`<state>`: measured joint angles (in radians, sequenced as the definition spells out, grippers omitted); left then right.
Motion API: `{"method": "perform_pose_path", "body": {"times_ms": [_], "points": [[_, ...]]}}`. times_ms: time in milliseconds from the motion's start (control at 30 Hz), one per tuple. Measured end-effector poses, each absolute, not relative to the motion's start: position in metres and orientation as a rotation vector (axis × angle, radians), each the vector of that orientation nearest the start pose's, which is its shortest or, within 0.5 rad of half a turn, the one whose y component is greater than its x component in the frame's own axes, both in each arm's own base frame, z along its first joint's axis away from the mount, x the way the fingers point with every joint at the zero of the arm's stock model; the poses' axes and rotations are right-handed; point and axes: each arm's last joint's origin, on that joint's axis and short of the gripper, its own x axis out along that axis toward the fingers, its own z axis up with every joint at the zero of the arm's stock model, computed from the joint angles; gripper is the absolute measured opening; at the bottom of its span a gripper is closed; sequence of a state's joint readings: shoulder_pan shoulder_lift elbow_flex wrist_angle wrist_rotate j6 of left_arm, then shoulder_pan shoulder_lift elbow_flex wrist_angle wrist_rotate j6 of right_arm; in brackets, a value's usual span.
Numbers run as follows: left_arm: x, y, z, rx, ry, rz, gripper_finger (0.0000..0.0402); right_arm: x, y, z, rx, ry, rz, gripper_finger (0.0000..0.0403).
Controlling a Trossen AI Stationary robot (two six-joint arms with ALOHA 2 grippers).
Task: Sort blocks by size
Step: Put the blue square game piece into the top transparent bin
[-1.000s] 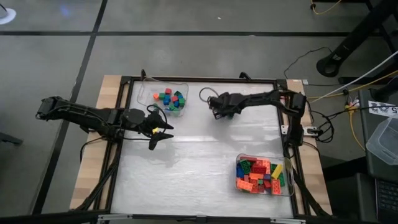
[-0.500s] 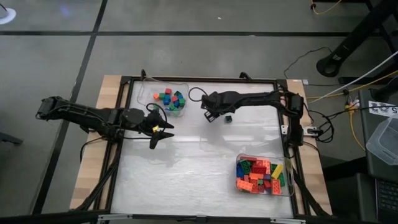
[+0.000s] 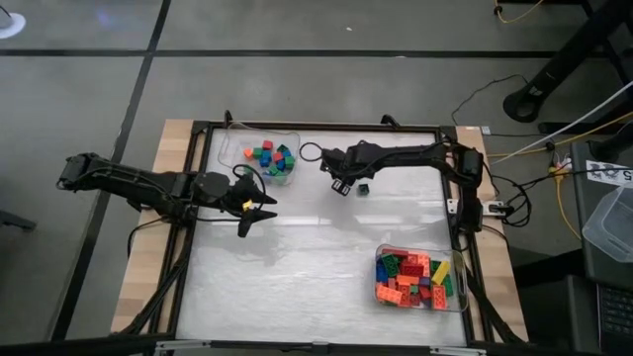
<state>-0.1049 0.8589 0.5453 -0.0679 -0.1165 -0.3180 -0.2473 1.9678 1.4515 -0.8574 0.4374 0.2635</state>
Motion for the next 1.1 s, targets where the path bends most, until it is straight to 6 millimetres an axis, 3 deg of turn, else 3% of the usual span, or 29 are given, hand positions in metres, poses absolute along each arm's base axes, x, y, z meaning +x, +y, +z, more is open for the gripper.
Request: {"method": "perform_pose_path", "body": {"times_ms": [333,533,933,1100], "points": [[0.188,-0.016,0.249,-0.271,0.378,0.072,0.0182,0.358,-0.134,0.178,0.311,1.318,-0.623,0.0198],[0.188,-0.016,0.249,-0.270,0.378,0.072,0.0182,0.357,-0.138,0.175,0.262,1.338,-0.619,0.0198],[0.188,-0.016,0.249,-0.268,0.378,0.072,0.0182,0.366,-0.141,0.138,0.240,1.427,-0.581,0.0197],[0.188,-0.016,0.249,-0.268,0.378,0.071,0.0182,0.367,-0.138,0.137,0.283,1.424,-0.537,0.0153]]}}
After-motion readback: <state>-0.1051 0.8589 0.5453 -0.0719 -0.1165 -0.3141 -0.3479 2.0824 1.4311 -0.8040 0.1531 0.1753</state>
